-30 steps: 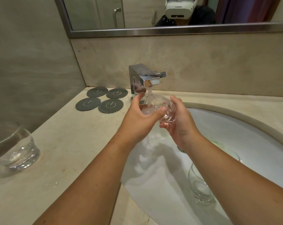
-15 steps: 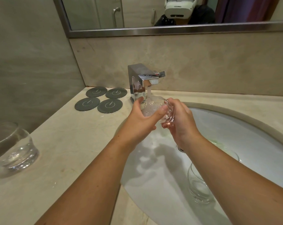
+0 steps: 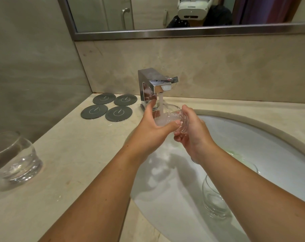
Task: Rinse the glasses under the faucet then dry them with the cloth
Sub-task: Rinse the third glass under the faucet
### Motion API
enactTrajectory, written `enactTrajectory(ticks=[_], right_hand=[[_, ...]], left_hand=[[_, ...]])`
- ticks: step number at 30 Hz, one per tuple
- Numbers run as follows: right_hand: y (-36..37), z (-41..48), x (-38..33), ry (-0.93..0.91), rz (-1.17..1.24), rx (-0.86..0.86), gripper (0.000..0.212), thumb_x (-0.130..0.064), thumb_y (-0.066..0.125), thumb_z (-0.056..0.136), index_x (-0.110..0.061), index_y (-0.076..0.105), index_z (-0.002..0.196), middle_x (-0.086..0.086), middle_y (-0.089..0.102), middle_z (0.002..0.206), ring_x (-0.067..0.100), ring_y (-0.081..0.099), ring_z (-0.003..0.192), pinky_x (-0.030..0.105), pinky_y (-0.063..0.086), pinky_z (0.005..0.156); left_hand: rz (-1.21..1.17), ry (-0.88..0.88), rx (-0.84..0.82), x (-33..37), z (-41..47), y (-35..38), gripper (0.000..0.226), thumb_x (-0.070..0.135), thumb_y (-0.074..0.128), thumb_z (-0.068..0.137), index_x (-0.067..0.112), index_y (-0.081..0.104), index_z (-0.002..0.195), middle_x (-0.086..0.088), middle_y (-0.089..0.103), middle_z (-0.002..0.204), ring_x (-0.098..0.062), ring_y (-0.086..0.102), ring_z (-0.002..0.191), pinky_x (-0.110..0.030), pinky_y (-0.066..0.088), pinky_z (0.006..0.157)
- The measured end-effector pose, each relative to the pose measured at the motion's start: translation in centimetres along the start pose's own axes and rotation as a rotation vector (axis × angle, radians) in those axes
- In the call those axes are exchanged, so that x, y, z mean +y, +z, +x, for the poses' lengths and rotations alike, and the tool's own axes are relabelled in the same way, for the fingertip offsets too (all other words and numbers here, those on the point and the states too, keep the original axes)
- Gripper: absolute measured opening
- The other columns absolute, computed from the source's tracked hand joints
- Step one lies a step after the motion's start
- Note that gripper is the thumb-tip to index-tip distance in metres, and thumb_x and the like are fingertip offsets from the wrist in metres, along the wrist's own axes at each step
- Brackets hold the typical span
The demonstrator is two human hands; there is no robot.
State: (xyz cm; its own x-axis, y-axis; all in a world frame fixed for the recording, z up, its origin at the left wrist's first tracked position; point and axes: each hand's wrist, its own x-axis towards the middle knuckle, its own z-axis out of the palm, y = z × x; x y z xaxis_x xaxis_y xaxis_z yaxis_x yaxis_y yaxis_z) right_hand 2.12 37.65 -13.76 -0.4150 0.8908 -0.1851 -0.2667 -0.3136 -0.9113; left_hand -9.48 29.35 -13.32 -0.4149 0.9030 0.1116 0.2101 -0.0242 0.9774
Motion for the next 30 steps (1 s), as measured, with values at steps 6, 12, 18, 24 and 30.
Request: enactTrajectory(ticks=[6, 12, 18, 24, 30], right_hand=[[-0.01, 0.42, 0.07, -0.121, -0.020, 0.015, 0.017, -0.029, 0.066, 0.099, -0.015, 0.072, 0.106, 0.006, 0.067, 0.089, 0.021, 0.060, 0.067, 0.031, 0.042, 0.050], [0.20, 0.18, 0.00, 0.061, -0.039, -0.010, 0.048, -0.058, 0.055, 0.102, -0.014, 0.075, 0.109, 0.004, 0.072, 0.084, 0.017, 0.057, 0.056, 0.031, 0.042, 0.048], [-0.08, -0.04, 0.13, 0.110, -0.011, 0.013, 0.039, -0.052, 0.057, 0.103, -0.016, 0.071, 0.104, 0.005, 0.061, 0.078, 0.015, 0.047, 0.049, 0.031, 0.035, 0.050], [-0.02, 0.29, 0.06, -0.021, -0.007, 0.005, 0.024, -0.035, 0.058, 0.101, -0.014, 0.069, 0.103, 0.006, 0.061, 0.079, 0.017, 0.051, 0.054, 0.030, 0.037, 0.047], [0.02, 0.54, 0.17, -0.101, -0.013, 0.007, 0.032, -0.032, 0.062, 0.093, -0.010, 0.073, 0.114, 0.007, 0.068, 0.096, 0.019, 0.062, 0.073, 0.031, 0.043, 0.048]], left_hand=[[-0.034, -0.072, 0.028, 0.03, 0.02, -0.20, 0.122, 0.073, 0.089, 0.068, 0.035, 0.026, 0.165, 0.008, 0.067, 0.142, -0.004, 0.072, 0.116, -0.035, 0.061, 0.098], [0.040, 0.020, 0.060, 0.17, 0.01, -0.39, 0.114, 0.067, 0.088, 0.065, 0.041, 0.033, 0.161, 0.014, 0.058, 0.152, -0.009, 0.057, 0.141, -0.048, 0.051, 0.115], [0.092, 0.040, -0.002, 0.21, -0.33, -0.32, 0.109, 0.054, 0.089, 0.074, 0.040, 0.029, 0.163, 0.014, 0.063, 0.145, -0.001, 0.059, 0.135, -0.041, 0.044, 0.121], [0.110, -0.051, 0.039, 0.17, -0.15, 0.03, 0.130, 0.096, 0.079, 0.052, 0.052, 0.023, 0.161, 0.019, 0.058, 0.151, -0.007, 0.062, 0.134, -0.049, 0.051, 0.114], [0.050, -0.034, 0.076, 0.38, -0.14, 0.00, 0.124, 0.082, 0.085, 0.058, 0.039, 0.032, 0.161, 0.022, 0.068, 0.134, -0.001, 0.065, 0.126, -0.049, 0.055, 0.110]])
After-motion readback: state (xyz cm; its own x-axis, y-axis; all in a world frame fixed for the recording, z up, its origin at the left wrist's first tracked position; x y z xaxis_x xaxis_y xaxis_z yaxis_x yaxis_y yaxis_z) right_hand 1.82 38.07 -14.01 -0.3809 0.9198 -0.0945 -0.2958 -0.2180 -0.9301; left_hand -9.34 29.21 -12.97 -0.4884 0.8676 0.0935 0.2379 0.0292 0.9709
